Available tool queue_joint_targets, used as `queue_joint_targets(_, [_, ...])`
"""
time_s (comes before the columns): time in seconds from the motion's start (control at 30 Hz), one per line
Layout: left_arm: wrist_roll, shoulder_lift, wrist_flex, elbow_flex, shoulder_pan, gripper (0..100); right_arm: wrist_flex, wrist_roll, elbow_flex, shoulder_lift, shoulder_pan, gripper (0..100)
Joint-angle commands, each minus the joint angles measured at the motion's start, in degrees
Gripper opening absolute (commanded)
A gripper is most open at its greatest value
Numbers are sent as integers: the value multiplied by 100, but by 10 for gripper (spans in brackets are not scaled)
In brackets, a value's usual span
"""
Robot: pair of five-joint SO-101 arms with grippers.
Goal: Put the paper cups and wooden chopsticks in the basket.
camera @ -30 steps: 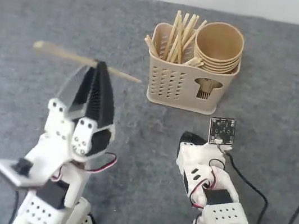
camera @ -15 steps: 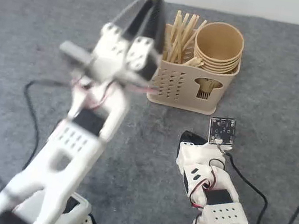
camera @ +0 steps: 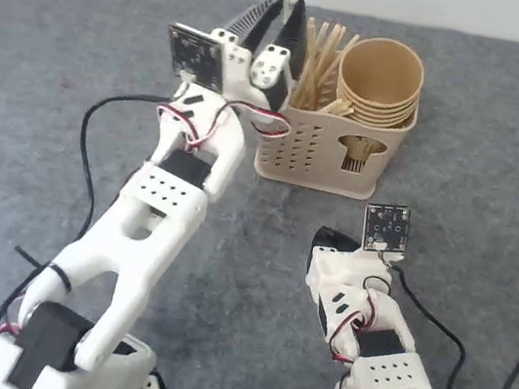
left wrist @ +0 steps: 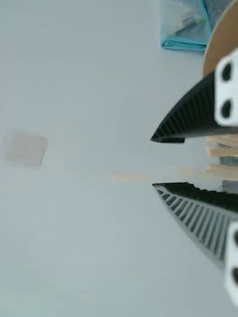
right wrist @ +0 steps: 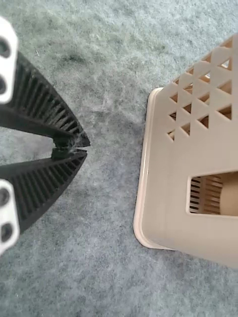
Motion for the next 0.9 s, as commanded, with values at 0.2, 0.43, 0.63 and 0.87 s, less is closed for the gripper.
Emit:
queue_joint_targets(0.2, [-26, -914, 3191, -1165, -202, 188, -145, 105, 26, -136, 4, 16])
queue_joint_targets(0.43, [-9, -1459, 5064, -1305, -255, 187, -145, 97, -26, -145, 295, 16])
queue_joint_targets(0.63, [0, -1960, 6444, -1297, -580, 110, -92, 62, -79, -435, 769, 16])
queue_joint_targets(0.87, [-35, -2470, 6681, -558, -1099, 14, 901, -246, 158, -2158, 1042, 16])
